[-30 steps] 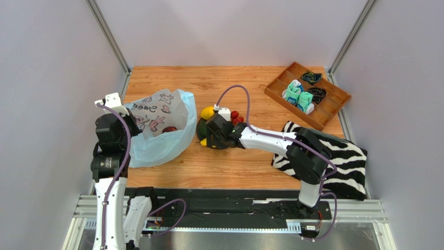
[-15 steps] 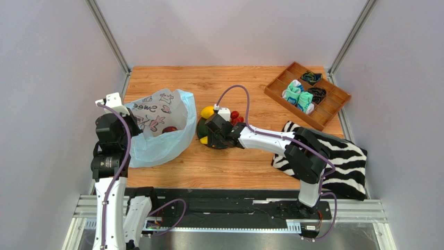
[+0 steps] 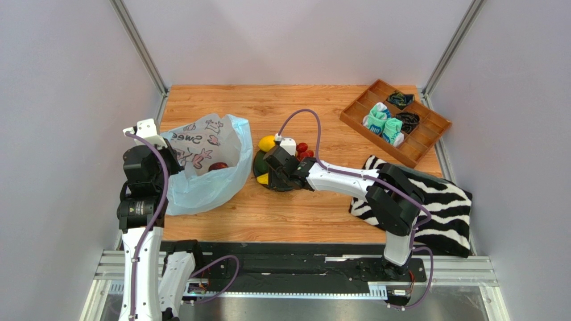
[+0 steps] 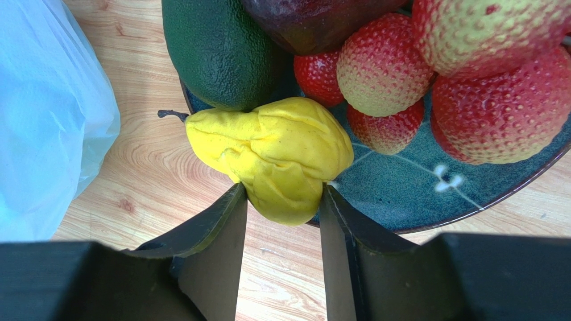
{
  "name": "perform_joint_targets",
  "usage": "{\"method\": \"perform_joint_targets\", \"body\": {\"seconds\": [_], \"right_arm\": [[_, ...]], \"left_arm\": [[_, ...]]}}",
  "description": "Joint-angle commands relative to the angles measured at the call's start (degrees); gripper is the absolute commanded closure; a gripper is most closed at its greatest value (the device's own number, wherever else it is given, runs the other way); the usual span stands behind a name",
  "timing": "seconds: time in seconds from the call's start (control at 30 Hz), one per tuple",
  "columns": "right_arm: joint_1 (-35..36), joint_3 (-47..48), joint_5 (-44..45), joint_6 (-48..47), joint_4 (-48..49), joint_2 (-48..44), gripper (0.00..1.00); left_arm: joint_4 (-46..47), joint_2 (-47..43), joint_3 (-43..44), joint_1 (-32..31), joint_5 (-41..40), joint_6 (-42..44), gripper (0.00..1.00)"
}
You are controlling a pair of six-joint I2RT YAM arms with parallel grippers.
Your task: Place the fruits into the plastic bag
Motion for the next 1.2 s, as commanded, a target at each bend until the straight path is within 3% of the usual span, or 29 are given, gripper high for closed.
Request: {"method": "perform_joint_targets", "body": {"seconds": [0.0,0.7,1.17], "right_arm": [[-0.18,1.04,1.1,-1.01,1.69,-0.79,0.76],[1.22,-4.23,1.89,-6.9,3.27,-11.59,0.91],[1.31,-5.65,8.84,-15.95,10.83,-29.7,1.0]], "left_arm": [[1.28,0.02,-0.23,-0.11,0.4,0.19,1.0],[1.2,0.1,-0.23,-0.02,0.66,0.19,1.0],[1.37,0.1,-0.23,-0.02,1.01,0.1,1.0]]}}
